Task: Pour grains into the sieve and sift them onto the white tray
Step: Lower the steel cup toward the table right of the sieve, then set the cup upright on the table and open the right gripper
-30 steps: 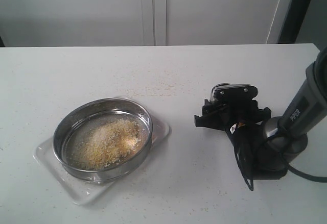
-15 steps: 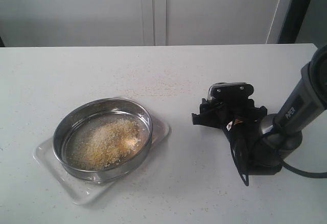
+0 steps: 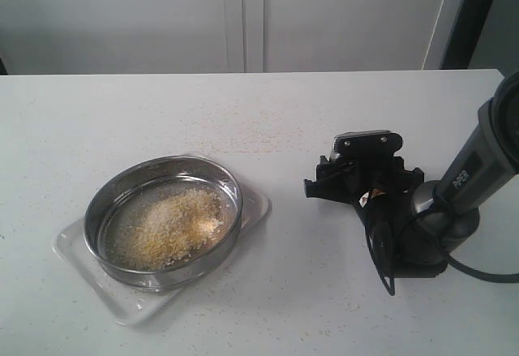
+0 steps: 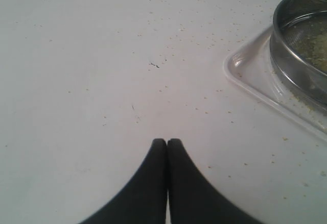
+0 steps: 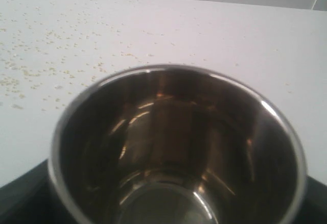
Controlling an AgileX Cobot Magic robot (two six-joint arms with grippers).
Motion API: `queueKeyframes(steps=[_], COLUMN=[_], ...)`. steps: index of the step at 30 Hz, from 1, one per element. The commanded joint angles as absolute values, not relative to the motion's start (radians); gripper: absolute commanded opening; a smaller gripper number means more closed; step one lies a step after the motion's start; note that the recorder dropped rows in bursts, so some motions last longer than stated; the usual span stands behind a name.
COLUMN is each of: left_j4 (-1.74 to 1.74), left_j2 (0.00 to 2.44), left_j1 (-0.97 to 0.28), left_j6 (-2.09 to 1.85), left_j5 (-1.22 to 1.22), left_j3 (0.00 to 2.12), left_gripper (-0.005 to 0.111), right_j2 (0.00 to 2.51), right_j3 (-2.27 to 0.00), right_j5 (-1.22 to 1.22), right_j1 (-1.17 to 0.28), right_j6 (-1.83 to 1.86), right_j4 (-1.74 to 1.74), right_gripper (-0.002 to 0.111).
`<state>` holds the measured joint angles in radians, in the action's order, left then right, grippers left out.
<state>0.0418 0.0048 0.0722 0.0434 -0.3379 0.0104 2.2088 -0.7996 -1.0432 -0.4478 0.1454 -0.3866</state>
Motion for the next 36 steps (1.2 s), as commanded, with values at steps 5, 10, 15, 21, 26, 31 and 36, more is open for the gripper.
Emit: queueKeyframes(steps=[5, 10, 15, 21, 26, 31, 36], left_j4=[0.052, 0.052, 0.052, 0.052, 0.052, 0.052, 0.052], left_j2=[0.000, 0.000, 0.000, 0.000, 0.000, 0.000, 0.000], left_j1=[0.067, 0.067, 0.067, 0.067, 0.067, 0.067, 0.067], left_j6=[0.040, 0.040, 0.040, 0.040, 0.040, 0.040, 0.040], left_j5=[-0.355, -0.355, -0.355, -0.355, -0.355, -0.355, -0.355], left_j3=[0.000, 0.000, 0.000, 0.000, 0.000, 0.000, 0.000], left_gripper=[0.000, 0.000, 0.000, 0.000, 0.000, 0.000, 0.000], right_j2=[2.208, 2.208, 2.192, 2.123, 2.054, 1.904, 1.773], right_j3=[-0.806, -0.806, -0.805, -0.801, -0.801, -0.801, -0.801], right_j5=[-1.054, -1.054, -1.054, -1.054, -1.050, -0.882, -0.698], right_j1=[-0.438, -0.438, -0.438, -0.438, -0.438, -0.438, -0.438], right_j6=[0.155, 0.155, 0.155, 0.155, 0.155, 0.154, 0.154], right_j4=[-0.390, -0.390, -0.392, -0.392, -0.392, -0.392, -0.392], right_gripper=[0.087, 0.092, 0.092, 0.092, 0.092, 0.089, 0.058])
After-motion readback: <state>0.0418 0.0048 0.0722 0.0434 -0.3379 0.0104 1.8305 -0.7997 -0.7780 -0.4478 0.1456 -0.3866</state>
